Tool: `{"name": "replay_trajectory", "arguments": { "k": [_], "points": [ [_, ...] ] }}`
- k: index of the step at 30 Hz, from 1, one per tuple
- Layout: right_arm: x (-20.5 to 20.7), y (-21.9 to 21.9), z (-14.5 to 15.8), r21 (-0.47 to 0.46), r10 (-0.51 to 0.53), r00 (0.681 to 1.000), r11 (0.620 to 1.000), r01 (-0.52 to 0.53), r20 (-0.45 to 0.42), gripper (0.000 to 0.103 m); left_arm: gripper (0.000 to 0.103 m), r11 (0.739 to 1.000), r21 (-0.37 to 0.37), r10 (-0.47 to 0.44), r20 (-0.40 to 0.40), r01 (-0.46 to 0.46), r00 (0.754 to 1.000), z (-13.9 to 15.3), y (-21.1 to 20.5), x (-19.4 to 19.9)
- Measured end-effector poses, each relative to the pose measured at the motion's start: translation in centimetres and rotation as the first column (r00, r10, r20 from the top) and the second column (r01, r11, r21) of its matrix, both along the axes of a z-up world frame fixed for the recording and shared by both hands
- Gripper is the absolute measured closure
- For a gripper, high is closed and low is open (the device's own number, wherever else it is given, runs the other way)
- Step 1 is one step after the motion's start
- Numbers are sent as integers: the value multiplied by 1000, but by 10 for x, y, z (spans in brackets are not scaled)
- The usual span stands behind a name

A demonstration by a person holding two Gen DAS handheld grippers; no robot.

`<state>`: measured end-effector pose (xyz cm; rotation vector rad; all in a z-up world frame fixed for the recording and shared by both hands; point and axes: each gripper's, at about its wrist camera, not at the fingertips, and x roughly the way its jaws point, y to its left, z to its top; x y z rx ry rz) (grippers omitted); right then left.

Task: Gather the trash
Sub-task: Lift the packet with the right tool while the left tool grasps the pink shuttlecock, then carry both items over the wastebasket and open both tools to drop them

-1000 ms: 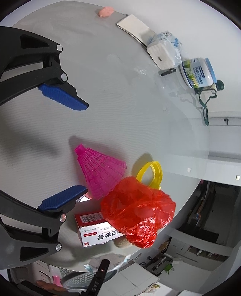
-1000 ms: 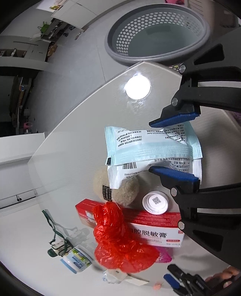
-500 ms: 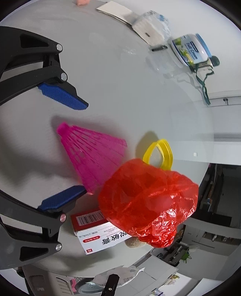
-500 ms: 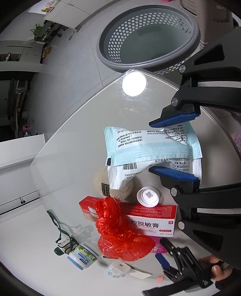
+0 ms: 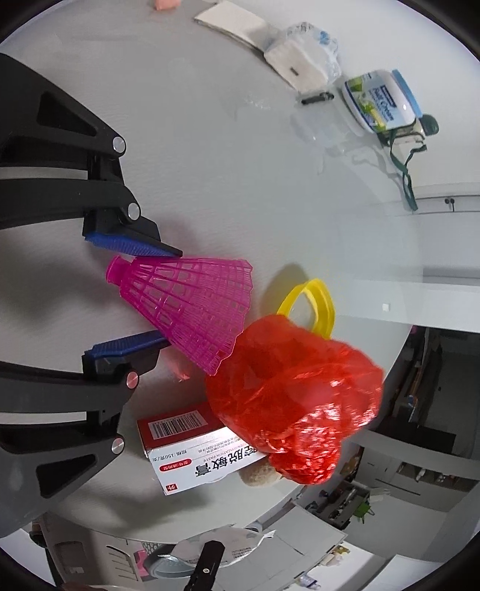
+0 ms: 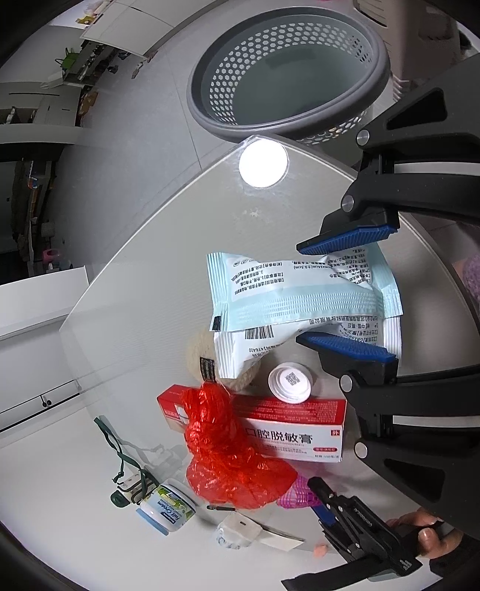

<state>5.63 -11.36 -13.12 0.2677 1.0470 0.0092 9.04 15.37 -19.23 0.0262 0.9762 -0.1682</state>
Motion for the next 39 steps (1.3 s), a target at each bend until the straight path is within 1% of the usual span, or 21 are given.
{"name": "replay_trajectory", "arguments": {
  "k": [5,8,11,14,17,19,22,27,32,35,39],
  "points": [
    [-5,2,13,15,3,1000,1000,-3,8,61,65,999,5,36,15,-37,999,26,10,-13],
    [-10,0,27,18,2,1000,1000,-2,21,61,65,999,12,38,34,-39,999,46,9,-20],
    [-17,-7,39,25,-8,999,1000,8,32,61,65,1000,17,10,65,-11,998,71,-1,-27],
    [-27,-19,52,26,-25,998,999,24,49,62,65,1000,10,-19,88,18,996,90,-15,-32],
    [-43,-35,65,22,-48,996,999,46,70,62,65,998,1,-63,112,63,992,111,-37,-33],
    [-53,-51,72,21,-73,994,997,72,79,61,65,994,-11,-104,124,106,987,123,-59,-33],
    [-70,-81,79,13,-120,989,993,119,83,62,65,986,-23,-161,141,166,977,135,-94,-34],
    [-97,-145,84,0,-210,974,978,210,84,62,65,959,-48,-268,149,278,952,145,-168,-37],
    [-114,-208,85,-10,-269,960,963,270,82,62,65,933,-40,-351,135,359,927,140,-245,-42],
    [-118,-237,79,-8,-281,957,959,283,75,62,65,918,-32,-389,113,394,914,132,-289,-45],
    [-117,-274,66,-5,-275,960,961,275,51,62,65,905,-30,-421,59,423,905,115,-344,-46]
  ]
}}
